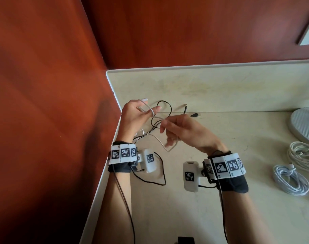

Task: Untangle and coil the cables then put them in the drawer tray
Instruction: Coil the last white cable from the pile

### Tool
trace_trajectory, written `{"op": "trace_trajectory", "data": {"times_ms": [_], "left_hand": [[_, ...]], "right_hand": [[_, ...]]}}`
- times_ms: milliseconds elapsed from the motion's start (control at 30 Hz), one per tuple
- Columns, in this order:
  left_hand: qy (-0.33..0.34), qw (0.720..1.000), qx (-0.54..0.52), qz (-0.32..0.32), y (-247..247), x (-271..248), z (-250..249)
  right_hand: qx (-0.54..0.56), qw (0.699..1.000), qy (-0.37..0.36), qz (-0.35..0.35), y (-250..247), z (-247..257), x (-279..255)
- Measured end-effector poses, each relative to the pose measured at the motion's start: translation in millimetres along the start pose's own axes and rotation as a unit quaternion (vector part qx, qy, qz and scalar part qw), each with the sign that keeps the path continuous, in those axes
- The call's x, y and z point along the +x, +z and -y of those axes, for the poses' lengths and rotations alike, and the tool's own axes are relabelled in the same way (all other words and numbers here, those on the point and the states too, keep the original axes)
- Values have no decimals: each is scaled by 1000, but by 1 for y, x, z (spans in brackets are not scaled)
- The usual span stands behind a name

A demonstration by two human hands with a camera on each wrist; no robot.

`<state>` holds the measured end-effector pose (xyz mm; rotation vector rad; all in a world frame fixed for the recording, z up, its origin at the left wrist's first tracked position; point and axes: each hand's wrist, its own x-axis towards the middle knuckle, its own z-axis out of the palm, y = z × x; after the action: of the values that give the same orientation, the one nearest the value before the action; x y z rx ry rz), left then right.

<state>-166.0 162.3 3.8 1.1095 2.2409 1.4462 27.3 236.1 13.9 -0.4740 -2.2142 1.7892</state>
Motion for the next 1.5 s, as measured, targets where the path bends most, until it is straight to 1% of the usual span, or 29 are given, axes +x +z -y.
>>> {"op": "trace_trajectory", "data": {"times_ms": [67, 133, 200, 267, 300, 367, 433, 500, 600, 700, 767, 833, 967, 1067, 1133, 1200, 1300, 1400, 1500], "left_hand": [[-5, 1000, 20, 4, 0, -1, 4], [-10, 999, 33, 19, -3, -1, 3], [-7, 996, 78, 51, -5, -1, 2], [5, 988, 108, 111, -5, -4, -1], [6, 984, 103, 147, -4, -7, -3], [8, 975, 77, 209, -3, -15, -10], [10, 965, 46, 257, -3, -22, -17], [18, 956, 18, 291, -6, -28, -25], [23, 946, -35, 322, -10, -35, -38], [47, 931, -103, 348, -14, -40, -46], [72, 926, -145, 340, -14, -41, -49], [78, 932, -177, 305, -14, -43, -52], [92, 958, -145, 230, -12, -41, -49], [116, 951, -179, 224, -12, -40, -45], [121, 945, -208, 220, -11, -41, -45], [118, 941, -248, 198, -10, -43, -47], [105, 926, -322, 167, -6, -42, -46], [72, 915, -359, 170, -3, -35, -39], [64, 903, -389, 172, -4, -32, -38]], "right_hand": [[8, 1000, 14, -5, 1, 3, 0], [-71, 997, -5, -35, -1, 4, -2], [-166, 982, -46, -79, -4, 6, -1], [-212, 964, -97, -128, -8, 9, 2], [-216, 957, -117, -152, -11, 10, 5], [-201, 953, -134, -183, -19, 12, 10], [-194, 953, -141, -183, -28, 15, 16], [-190, 957, -137, -171, -34, 18, 21], [-136, 973, -134, -128, -42, 18, 27], [-75, 979, -165, -95, -45, 17, 28], [-14, 982, -159, -103, -42, 13, 30], [18, 982, -144, -125, -36, 7, 34], [4, 977, -113, -183, -25, -7, 42], [10, 973, -107, -206, -15, -12, 41], [22, 969, -106, -223, -8, -14, 41], [34, 969, -112, -219, -2, -15, 42], [22, 970, -134, -200, 5, -15, 42], [28, 975, -153, -157, 13, -11, 40], [15, 981, -125, -150, 17, -12, 40]]}}
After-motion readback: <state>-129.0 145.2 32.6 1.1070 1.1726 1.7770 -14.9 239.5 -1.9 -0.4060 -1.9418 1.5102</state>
